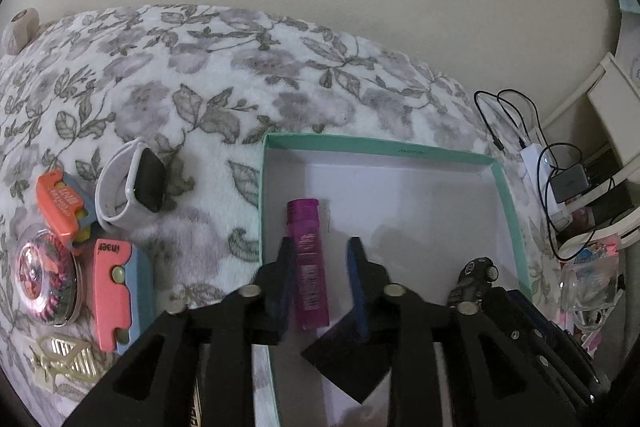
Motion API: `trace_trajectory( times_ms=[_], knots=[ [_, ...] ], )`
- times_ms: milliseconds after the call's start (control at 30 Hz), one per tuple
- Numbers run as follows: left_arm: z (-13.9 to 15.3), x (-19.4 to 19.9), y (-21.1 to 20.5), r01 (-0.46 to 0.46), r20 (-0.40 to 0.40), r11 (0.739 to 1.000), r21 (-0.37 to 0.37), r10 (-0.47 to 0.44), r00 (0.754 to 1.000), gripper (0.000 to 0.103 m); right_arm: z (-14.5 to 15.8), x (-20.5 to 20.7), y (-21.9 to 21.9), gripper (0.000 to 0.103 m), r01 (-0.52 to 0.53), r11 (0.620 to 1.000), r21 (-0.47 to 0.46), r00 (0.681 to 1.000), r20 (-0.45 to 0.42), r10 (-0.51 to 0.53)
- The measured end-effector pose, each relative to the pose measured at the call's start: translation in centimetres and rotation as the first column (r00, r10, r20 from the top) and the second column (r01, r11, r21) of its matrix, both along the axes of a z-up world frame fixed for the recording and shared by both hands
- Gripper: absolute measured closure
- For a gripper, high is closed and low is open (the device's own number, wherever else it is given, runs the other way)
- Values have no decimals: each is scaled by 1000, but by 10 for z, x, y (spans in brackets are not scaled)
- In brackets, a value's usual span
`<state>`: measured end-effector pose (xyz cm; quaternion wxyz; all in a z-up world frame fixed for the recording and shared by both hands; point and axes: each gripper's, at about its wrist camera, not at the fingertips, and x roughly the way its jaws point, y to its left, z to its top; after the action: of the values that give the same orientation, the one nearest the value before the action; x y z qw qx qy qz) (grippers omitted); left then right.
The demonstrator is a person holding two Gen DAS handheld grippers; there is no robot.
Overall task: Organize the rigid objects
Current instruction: 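Open the left tool to drop the lighter while the right tool drops the car in the tray, then move both tools back from the tray toward the white clip and gold bar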
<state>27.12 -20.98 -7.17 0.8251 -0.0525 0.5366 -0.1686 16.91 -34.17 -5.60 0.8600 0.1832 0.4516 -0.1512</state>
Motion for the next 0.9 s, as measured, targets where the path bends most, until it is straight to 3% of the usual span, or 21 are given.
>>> trace_trajectory(
  times_ms=[233, 400, 467, 533, 633, 700, 900],
  knots=[
    [19, -8, 6, -17, 15, 1000, -7, 17, 1000, 57, 13, -4, 1, 73, -1, 1000, -16, 1000, 8, 1],
    [35, -13, 21, -75, 30, 997, 13, 74, 997, 38, 20, -7, 1, 72, 4, 999, -33, 1000, 6, -4],
    [40, -14, 27, -96, 34, 995, 35, 95, 995, 35, 22, -8, 2, 68, 4, 999, -38, 1000, -4, -5],
    [43, -16, 33, -120, 38, 991, 52, 118, 992, 34, 22, -8, 4, 53, 8, 999, -51, 1000, -14, -9],
    [41, -18, 44, -150, 25, 986, 70, 149, 989, 30, 21, -9, 5, 45, 11, 998, -62, 1000, -27, -12],
    [36, -19, 51, -176, 14, 981, 82, 176, 984, 12, 22, -10, 5, 42, 12, 998, -63, 999, -34, -14],
    [28, -21, 62, -210, 1, 970, 119, 211, 977, 11, 20, -12, 8, 27, 2, 997, -79, 998, -61, -7]
  ],
)
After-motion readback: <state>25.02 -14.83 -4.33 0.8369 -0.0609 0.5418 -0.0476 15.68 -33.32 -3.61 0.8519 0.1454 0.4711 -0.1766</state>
